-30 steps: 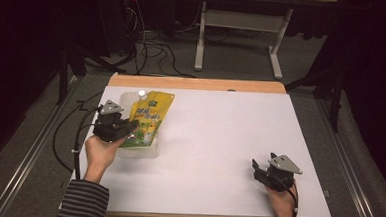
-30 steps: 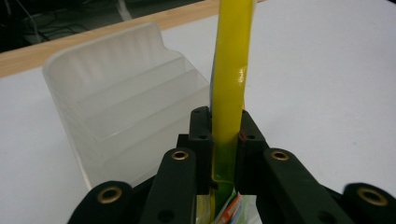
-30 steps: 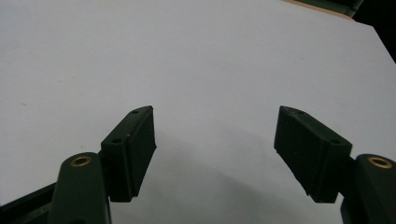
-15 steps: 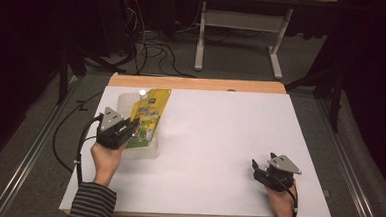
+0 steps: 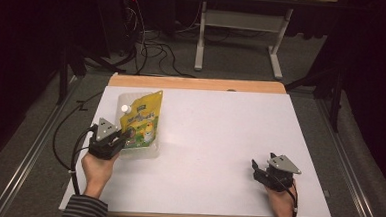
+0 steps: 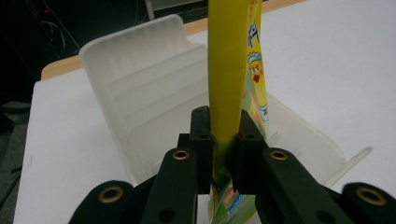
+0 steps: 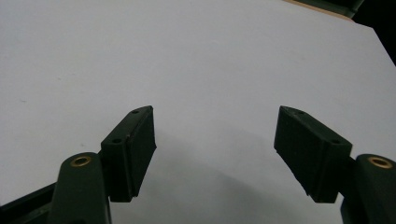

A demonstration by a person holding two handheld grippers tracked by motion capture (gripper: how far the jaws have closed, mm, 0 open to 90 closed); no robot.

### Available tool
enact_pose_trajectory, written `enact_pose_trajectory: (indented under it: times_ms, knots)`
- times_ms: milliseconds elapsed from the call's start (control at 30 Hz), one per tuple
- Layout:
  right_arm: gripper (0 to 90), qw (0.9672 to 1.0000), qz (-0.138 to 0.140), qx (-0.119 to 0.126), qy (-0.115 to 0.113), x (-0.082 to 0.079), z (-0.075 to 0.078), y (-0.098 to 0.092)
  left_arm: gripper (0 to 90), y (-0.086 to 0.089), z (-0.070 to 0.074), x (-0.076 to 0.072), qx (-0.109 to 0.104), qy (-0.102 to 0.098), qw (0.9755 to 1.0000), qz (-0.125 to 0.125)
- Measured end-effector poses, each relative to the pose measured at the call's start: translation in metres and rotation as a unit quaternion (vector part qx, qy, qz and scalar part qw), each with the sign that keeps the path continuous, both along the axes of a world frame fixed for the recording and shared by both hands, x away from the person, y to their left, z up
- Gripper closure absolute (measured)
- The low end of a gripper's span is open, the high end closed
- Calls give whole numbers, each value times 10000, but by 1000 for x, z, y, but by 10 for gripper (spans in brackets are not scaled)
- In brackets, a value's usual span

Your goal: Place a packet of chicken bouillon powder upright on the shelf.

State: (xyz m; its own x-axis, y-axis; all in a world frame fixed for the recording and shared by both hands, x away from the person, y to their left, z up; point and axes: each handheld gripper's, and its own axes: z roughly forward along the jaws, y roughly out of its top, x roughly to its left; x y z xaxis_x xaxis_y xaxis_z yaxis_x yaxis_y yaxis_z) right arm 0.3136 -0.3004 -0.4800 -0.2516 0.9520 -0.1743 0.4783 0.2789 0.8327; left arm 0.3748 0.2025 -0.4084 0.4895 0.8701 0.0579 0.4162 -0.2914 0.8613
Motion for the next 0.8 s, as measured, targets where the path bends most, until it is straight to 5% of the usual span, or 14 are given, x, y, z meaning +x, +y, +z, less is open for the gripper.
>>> enact_pose_trajectory:
  times_ms: [367,433,567,800]
  knots:
    - [297,10000,0,-31,15,0,0,1,815,9,-16,10,188,-64,9993,305]
    - [297,10000,2,-42,15,1,0,1,817,12,-16,13,98,-60,9995,288]
    - [297,10000,12,-83,35,1,0,1,817,10,-16,17,349,-167,9990,224]
    - [297,10000,18,-87,27,1,0,1,813,12,-18,25,317,-273,9990,166]
